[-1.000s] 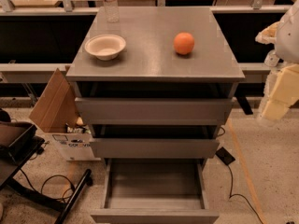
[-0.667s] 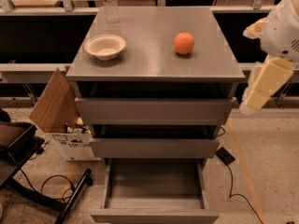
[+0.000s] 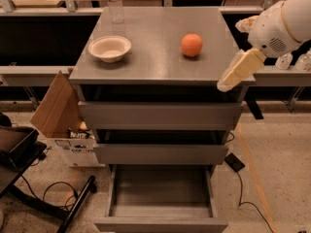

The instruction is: Place orange into bottom drawer

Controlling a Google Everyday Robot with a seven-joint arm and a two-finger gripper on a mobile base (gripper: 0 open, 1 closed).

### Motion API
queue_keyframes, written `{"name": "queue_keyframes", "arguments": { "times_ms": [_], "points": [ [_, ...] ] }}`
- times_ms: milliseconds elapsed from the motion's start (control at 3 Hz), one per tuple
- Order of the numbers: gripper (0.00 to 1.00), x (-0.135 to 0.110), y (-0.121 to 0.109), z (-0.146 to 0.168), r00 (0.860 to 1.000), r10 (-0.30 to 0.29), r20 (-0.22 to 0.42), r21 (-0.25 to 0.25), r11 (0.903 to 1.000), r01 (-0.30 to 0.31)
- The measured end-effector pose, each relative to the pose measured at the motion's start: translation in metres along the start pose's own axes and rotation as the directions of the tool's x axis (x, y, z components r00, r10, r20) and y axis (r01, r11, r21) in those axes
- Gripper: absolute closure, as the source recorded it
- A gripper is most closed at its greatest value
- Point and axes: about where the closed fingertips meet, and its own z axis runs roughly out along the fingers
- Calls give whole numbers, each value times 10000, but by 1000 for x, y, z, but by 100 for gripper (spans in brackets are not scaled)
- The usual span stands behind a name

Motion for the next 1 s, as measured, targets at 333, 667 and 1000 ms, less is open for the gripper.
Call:
{"name": "queue_keyframes", "arguments": {
  "times_ms": [333, 667, 1000],
  "points": [
    [0, -5, -40, 36, 9879, 592, 1436, 266, 9976, -637],
    [0, -5, -43, 42, 9867, 629, 1496, 196, 9976, -665],
    [0, -10, -75, 65, 9683, 923, 2320, 316, 9942, -1024]
  ]
}}
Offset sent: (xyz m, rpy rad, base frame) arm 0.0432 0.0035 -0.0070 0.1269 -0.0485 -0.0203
